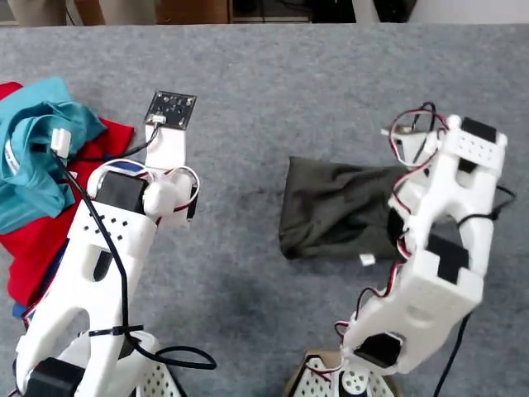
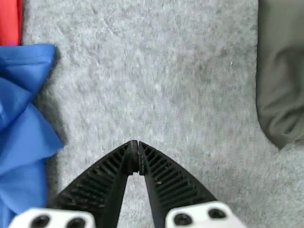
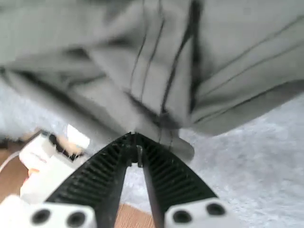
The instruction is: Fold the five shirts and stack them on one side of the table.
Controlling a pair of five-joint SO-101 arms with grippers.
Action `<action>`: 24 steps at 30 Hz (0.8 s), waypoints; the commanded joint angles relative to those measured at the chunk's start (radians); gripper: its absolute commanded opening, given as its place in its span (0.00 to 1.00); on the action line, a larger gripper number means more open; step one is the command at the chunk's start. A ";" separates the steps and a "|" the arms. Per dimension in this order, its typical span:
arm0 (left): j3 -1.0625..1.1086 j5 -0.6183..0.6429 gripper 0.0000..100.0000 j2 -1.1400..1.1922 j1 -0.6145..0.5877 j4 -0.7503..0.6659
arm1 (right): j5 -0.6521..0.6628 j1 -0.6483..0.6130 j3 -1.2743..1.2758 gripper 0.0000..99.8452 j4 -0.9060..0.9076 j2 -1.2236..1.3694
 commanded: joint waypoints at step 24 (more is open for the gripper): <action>-0.031 -0.008 0.02 -0.002 -0.046 0.017 | -0.048 -0.354 -0.291 0.00 -0.086 0.183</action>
